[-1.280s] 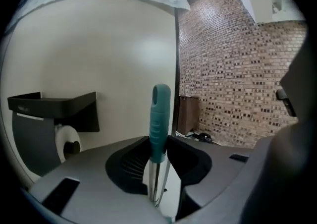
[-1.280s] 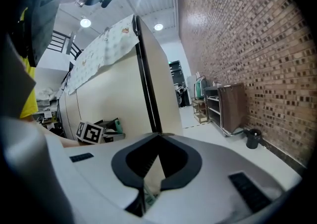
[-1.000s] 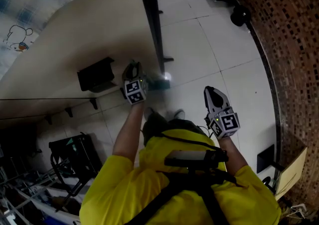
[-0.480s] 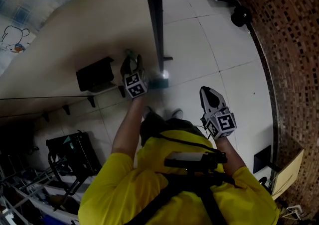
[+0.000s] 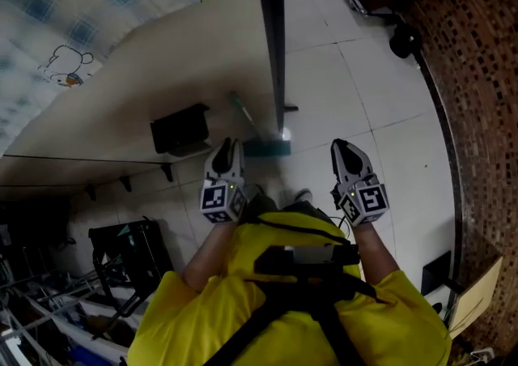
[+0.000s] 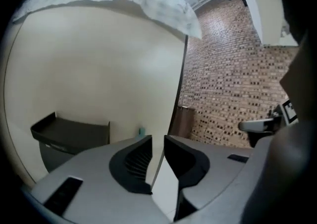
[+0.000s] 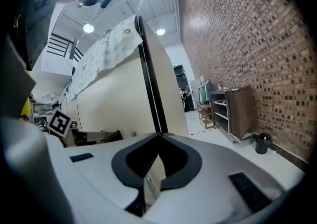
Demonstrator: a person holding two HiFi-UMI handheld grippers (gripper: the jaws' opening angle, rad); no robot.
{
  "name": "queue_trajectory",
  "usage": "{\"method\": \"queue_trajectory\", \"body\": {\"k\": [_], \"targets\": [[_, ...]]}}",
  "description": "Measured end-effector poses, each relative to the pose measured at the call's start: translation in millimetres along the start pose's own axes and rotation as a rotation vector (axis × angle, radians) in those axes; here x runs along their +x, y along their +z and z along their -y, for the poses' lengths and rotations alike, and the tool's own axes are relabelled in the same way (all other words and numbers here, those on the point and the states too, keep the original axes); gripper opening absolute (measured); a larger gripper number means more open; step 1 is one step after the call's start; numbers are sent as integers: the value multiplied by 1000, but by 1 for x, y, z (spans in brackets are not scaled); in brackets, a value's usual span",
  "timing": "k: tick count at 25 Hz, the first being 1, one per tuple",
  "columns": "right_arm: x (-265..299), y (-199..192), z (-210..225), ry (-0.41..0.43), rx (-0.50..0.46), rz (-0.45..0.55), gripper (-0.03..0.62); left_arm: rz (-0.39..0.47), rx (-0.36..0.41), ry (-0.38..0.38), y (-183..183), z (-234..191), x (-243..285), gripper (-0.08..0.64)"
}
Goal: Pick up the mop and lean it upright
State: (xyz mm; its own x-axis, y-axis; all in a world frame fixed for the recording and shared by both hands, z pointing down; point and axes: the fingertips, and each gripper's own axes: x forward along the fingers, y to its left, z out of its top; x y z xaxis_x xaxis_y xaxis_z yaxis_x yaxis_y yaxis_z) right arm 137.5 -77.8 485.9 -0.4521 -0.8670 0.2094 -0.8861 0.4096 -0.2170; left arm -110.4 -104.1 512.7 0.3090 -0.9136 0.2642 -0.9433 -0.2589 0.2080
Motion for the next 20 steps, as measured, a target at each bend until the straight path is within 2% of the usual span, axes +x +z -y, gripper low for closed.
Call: {"method": "queue_trajectory", "body": {"k": [1, 2, 6, 9, 15, 20], "targets": [[2, 5, -6, 8, -7, 8, 6, 19, 7, -26, 14, 5, -14, 41], [4, 11, -12, 16, -14, 17, 6, 41, 20, -49, 27, 9, -28, 23], [3, 34, -36, 48, -60, 83, 5, 143, 73, -110, 67, 19, -64, 4], [4, 47, -49, 59, -96, 123, 5, 198, 55, -95, 77, 11, -68, 2], [14, 56, -61, 79, -109, 127, 5, 174, 50, -79, 75, -3, -70, 2], [22, 54, -70, 83, -101, 122, 5, 196, 65, -74, 77, -15, -66, 2]]}}
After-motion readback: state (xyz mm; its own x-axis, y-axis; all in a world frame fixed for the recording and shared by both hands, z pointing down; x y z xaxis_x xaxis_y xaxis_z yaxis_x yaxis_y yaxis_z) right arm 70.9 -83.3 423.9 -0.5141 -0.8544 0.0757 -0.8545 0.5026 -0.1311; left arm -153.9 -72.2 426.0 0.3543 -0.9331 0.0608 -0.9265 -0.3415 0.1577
